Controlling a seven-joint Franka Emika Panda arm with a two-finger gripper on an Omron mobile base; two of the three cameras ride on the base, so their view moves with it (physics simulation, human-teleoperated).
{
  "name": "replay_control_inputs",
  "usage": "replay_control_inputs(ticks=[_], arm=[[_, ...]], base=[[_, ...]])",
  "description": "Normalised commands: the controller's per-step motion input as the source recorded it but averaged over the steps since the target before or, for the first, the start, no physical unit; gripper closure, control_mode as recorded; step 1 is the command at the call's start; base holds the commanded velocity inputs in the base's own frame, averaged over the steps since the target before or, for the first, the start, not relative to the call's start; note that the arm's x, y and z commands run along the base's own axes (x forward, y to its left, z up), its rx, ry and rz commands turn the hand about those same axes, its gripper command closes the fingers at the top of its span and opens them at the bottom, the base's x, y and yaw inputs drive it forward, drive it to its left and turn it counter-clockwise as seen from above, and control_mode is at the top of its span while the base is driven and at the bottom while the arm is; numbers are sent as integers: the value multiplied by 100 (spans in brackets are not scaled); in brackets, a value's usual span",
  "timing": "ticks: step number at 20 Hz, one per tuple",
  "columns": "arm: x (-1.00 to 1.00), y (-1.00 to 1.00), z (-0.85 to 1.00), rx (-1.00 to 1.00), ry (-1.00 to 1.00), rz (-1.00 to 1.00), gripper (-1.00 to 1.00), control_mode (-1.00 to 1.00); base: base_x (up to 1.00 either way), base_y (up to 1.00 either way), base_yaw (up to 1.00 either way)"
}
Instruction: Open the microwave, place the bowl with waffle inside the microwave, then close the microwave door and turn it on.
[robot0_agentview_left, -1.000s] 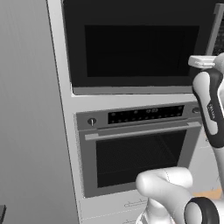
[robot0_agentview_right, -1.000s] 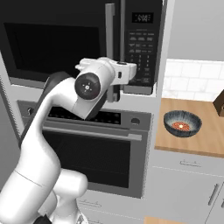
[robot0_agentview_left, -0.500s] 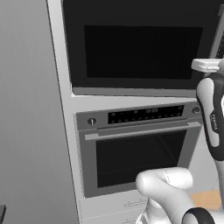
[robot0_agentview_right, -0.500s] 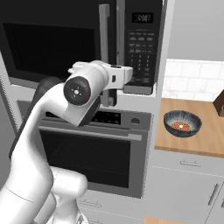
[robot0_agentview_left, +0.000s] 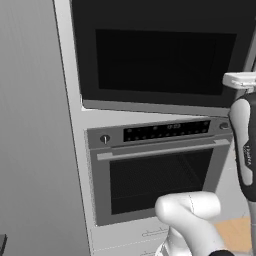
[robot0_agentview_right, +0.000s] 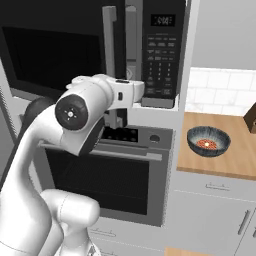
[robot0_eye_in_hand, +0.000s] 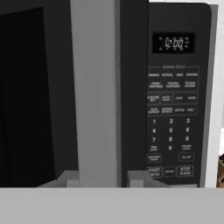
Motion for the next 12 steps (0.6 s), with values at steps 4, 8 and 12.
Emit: replay_control_inputs(ticks=[4,8,12], arm=[[-50,0,0,-1,0,0,100,-100],[-49,0,0,-1,0,0,100,-100],[-49,0,0,-2,0,0,100,-100]], base=[[0,0,0],[0,0,0],[0,0,0]])
